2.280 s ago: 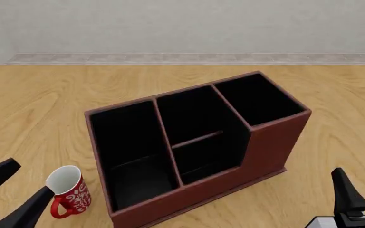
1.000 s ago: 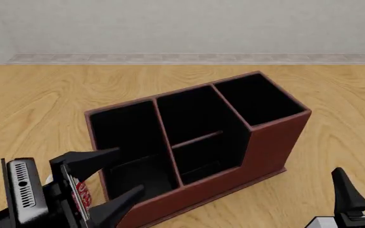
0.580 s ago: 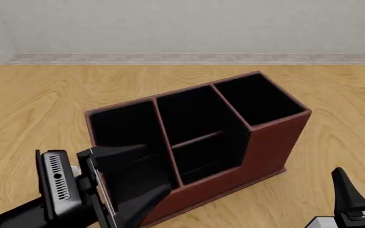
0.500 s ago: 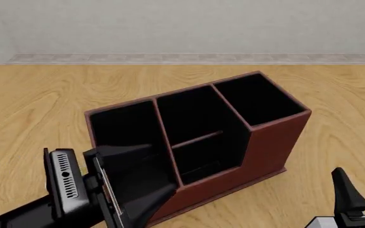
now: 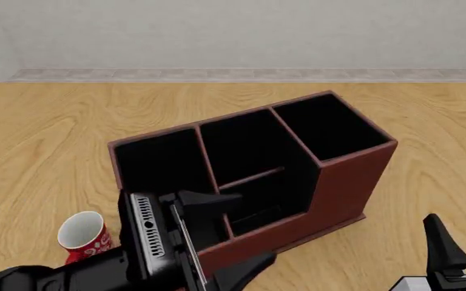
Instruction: Pick up the book and place it in the right compartment of the caddy.
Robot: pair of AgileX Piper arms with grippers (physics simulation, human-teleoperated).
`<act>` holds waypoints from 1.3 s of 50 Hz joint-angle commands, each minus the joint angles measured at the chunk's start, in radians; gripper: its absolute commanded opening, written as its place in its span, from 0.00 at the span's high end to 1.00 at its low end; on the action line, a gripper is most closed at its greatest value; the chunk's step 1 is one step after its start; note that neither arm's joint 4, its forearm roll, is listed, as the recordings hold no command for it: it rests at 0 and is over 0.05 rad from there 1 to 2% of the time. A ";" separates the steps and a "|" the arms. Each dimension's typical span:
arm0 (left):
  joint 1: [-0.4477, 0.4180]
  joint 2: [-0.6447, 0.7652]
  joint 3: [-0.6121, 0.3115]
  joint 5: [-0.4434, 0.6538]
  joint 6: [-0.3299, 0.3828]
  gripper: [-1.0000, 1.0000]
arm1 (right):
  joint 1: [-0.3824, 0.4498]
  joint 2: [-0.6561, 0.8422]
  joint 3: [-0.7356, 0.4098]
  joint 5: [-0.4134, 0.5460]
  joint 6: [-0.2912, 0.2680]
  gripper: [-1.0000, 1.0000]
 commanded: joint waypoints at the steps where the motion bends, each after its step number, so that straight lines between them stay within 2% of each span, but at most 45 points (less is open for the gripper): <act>1: -0.051 0.097 -0.042 -0.037 -0.021 0.00 | 0.000 0.000 0.000 0.000 0.000 0.00; 9: -0.077 0.145 -0.059 -0.058 -0.025 0.00 | 0.000 0.000 0.000 0.000 0.000 0.00; 28: -0.170 0.312 -0.167 -0.088 -0.029 0.00 | 0.000 0.000 0.000 0.000 0.000 0.00; 43: -0.141 0.392 -0.215 -0.097 -0.009 0.00 | 0.000 0.000 0.000 0.000 0.000 0.00; 65: -0.153 0.502 -0.315 -0.087 -0.042 0.00 | 0.000 0.000 0.000 0.000 0.000 0.00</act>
